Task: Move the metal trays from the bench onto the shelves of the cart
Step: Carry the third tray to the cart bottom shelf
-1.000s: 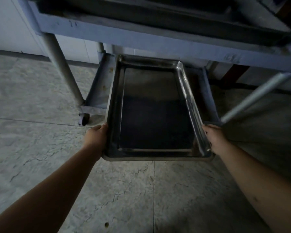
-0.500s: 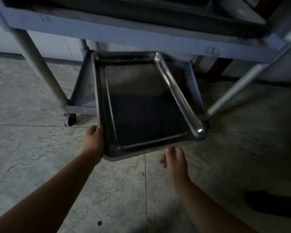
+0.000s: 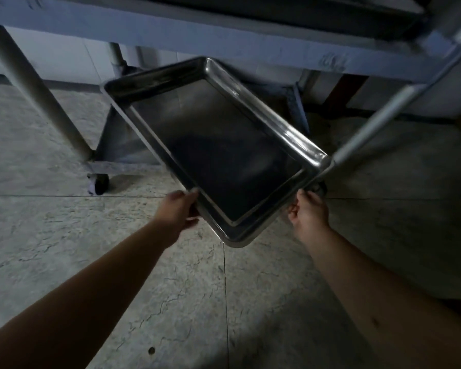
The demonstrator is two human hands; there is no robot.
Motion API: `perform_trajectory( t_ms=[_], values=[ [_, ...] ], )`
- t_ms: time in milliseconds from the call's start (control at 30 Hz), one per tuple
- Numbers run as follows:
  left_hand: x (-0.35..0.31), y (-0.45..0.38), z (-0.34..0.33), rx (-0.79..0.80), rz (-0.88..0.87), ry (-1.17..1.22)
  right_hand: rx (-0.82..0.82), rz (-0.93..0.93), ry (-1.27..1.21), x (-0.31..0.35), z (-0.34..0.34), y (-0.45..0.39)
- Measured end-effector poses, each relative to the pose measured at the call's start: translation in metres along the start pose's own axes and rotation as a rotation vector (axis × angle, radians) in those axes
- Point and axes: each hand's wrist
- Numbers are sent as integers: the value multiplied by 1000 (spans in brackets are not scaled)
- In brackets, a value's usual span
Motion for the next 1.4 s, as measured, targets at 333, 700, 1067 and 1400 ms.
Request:
perform_trajectory(
  t_ms=[333,700,1067,1400],
  values=[
    [-28,-26,7,-90,-91,301,-47,84,279,36,-13,-49],
    [-21,-38,-12,-158,-153,334,198,82,488,-47,2,90],
    [-46,-62,8,-243,-120,468,84,-7,407,20,13,6],
    [-50,-76,-30,-267,-55,430,55,-188,-70,11,-51,-18]
  ],
)
Point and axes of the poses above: each hand's wrist, its own y-axis away from the middle knuckle, its own z-axis out of the back of the hand, x = y × z, and after that the axes turned 9 degrees about x, right-handed
